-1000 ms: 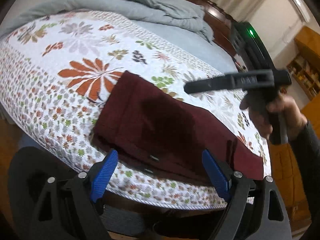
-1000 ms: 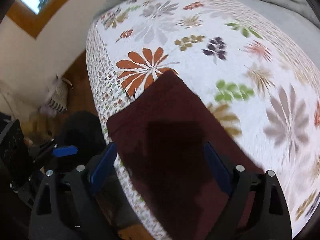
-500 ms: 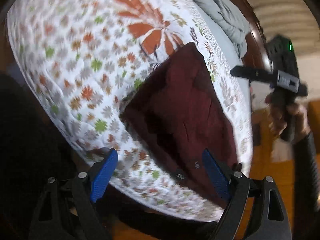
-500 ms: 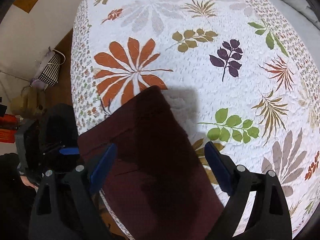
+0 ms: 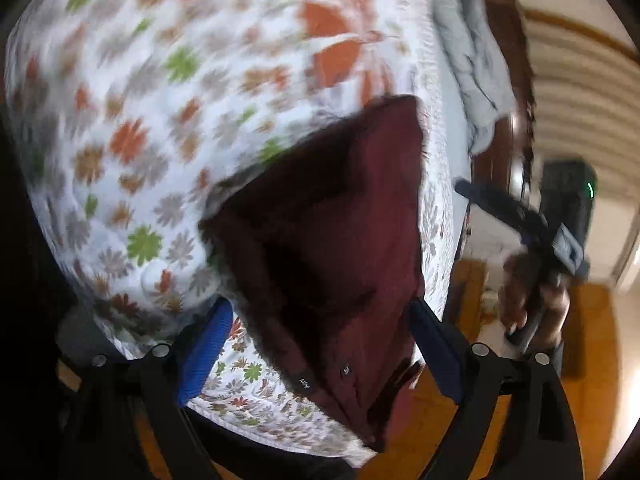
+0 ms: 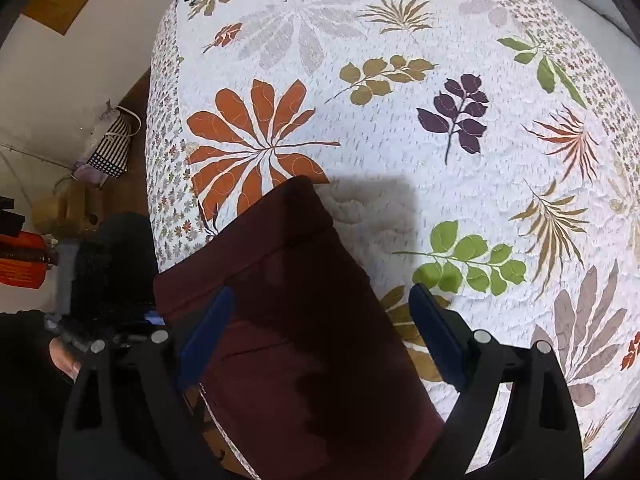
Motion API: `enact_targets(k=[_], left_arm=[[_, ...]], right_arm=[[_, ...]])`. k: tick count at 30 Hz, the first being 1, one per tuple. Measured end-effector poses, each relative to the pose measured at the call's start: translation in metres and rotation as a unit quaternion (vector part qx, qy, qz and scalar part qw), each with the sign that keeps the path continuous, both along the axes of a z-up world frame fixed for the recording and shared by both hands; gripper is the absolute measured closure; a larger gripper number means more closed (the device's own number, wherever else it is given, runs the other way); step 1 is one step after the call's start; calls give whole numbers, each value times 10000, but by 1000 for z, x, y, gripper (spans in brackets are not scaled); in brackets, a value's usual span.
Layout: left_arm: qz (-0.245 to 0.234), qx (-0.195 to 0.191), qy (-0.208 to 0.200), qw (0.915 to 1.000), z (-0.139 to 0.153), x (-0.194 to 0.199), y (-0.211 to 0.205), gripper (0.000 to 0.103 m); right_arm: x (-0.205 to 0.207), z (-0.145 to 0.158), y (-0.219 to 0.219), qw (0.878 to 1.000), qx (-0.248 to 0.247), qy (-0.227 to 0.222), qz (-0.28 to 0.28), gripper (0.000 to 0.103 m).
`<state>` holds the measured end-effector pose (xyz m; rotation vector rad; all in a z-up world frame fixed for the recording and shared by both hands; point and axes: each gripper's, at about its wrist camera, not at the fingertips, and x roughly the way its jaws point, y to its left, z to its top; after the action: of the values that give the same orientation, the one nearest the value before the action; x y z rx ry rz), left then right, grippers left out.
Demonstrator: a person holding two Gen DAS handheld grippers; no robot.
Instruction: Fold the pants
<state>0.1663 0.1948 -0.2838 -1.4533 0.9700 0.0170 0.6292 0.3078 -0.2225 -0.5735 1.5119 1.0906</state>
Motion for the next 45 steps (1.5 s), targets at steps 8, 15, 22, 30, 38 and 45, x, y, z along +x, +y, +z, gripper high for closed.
enact_targets(k=[8, 15, 22, 30, 38, 45], left_arm=[[178, 165, 31, 9997, 4, 15, -5, 16], [430, 126, -155, 9989, -2, -1, 3, 15], [510, -28, -140, 9986, -9, -7, 5, 14], [367, -3, -115, 9993, -7, 7, 4, 37], [166, 297, -359, 9988, 9, -1, 5, 62], [-124, 782, -885, 9929, 56, 3, -5, 64]], right_arm=[[2, 4, -11, 9997, 95, 209, 107, 13], [5, -16, 13, 9971, 37, 500, 566, 13], [5, -55, 55, 9897, -48, 971, 1050, 13], [2, -84, 80, 9803, -176, 1369, 1411, 25], [5, -49, 70, 9846, 43, 1204, 1269, 80], [-8, 17, 48, 9924, 222, 556, 1075, 82]])
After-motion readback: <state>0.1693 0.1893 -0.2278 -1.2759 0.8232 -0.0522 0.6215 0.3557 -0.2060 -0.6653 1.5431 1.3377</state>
